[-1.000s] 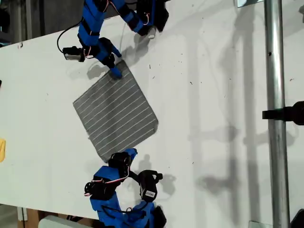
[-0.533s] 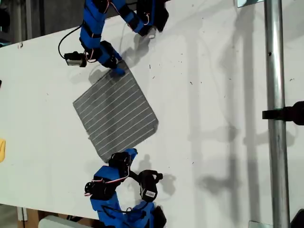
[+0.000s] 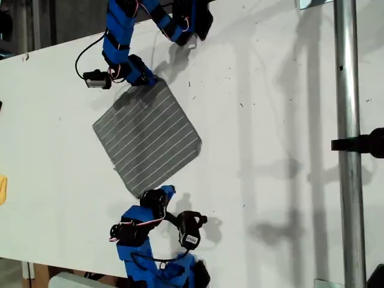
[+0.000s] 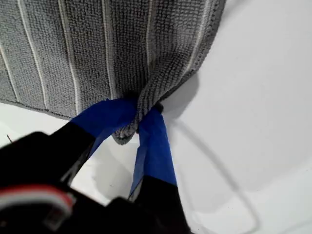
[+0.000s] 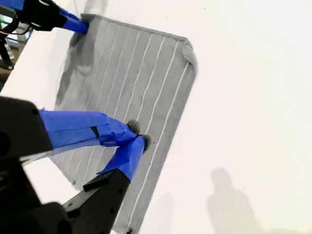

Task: Grasp corners of a towel and fold twice.

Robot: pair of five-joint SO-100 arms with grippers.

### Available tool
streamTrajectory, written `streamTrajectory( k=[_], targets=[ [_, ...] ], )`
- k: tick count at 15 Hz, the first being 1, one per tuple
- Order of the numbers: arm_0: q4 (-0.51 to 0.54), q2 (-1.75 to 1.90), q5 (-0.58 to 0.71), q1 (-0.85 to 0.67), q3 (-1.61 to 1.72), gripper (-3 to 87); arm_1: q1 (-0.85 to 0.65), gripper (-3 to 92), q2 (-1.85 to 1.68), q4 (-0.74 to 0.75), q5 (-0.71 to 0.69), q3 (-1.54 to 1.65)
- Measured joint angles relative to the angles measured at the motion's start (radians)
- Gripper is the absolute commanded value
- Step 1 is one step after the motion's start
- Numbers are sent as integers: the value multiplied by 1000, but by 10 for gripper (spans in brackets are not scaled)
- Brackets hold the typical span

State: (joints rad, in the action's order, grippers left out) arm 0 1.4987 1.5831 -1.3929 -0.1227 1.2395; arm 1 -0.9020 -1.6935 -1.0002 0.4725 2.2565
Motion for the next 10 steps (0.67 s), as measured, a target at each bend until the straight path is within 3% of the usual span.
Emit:
streamTrajectory(
  k=[1,4,10],
  targets=[
    [-6,-20,12,0,-14,273,0,-2,2,0,0,0],
    [-91,-86,86,25,-31,328,0,-2,3,0,-8,0],
    [-144,-436,247,17,-272,314,6,-2,6,3,-8,0]
  ],
)
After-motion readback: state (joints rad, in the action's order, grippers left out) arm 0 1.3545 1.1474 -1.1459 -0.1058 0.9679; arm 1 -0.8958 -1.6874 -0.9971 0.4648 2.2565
